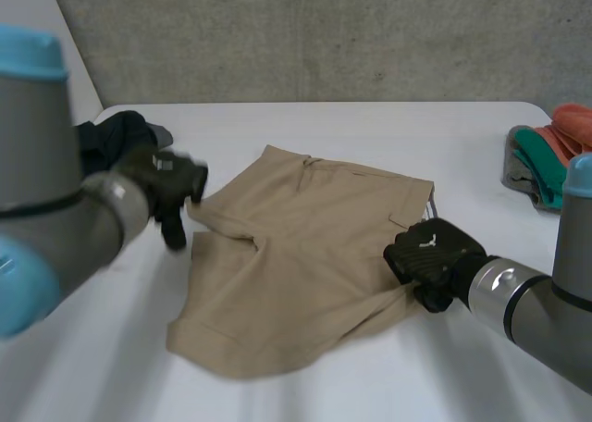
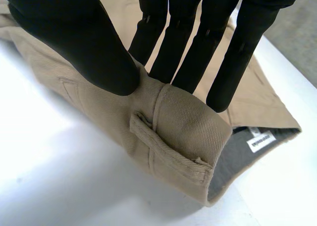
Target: Fold the laundry.
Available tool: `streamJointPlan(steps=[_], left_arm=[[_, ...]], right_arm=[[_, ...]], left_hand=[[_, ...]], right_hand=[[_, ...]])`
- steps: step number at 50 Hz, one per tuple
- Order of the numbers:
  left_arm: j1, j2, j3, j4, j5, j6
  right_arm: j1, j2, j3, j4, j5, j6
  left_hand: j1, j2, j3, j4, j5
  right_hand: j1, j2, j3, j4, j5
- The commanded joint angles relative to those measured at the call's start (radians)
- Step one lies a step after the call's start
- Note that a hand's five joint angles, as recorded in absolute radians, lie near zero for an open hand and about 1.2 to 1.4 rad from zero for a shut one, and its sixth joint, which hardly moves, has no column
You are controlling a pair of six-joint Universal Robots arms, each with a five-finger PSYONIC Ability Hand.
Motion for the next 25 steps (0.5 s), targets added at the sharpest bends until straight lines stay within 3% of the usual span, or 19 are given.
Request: streamJointPlan(steps=[1, 4, 7, 12, 17, 25], left_arm=[[0.029, 0.132, -0.319, -0.035, 0.212, -0.027], [0.028, 0.130, -0.362, -0.015, 0.232, -0.028], [0.026, 0.107, -0.384, 0.050, 0.215, -0.033], [0.025, 0.035, -0.369, 0.162, 0.165, -0.028], [-0.027, -0.064, -0.323, 0.265, 0.103, -0.007], [-0.130, -0.135, -0.284, 0.302, 0.039, 0.039]], right_arm=[[-0.006, 0.004, -0.043, -0.005, 0.036, 0.131], [-0.010, 0.007, -0.054, -0.012, 0.046, 0.175], [-0.014, 0.007, -0.057, -0.031, 0.060, 0.206], [-0.020, 0.009, -0.054, -0.045, 0.071, 0.221], [-0.029, 0.007, -0.046, -0.049, 0.071, 0.221], [-0.049, 0.002, -0.046, -0.046, 0.074, 0.220]], left_hand=[[0.230, 0.245, 0.250, 0.247, 0.247], [0.195, 0.210, 0.215, 0.212, 0.212], [0.054, 0.070, 0.074, 0.071, 0.071], [0.015, 0.031, 0.036, 0.032, 0.033], [-0.058, -0.042, -0.038, -0.041, -0.041], [-0.029, -0.013, -0.009, -0.012, -0.012]], right_hand=[[0.323, 0.189, 0.196, 0.198, 0.195], [0.323, 0.189, 0.196, 0.198, 0.195], [0.323, 0.189, 0.196, 0.198, 0.195], [0.323, 0.189, 0.196, 0.198, 0.195], [0.323, 0.189, 0.196, 0.198, 0.195], [0.323, 0.189, 0.196, 0.198, 0.195]])
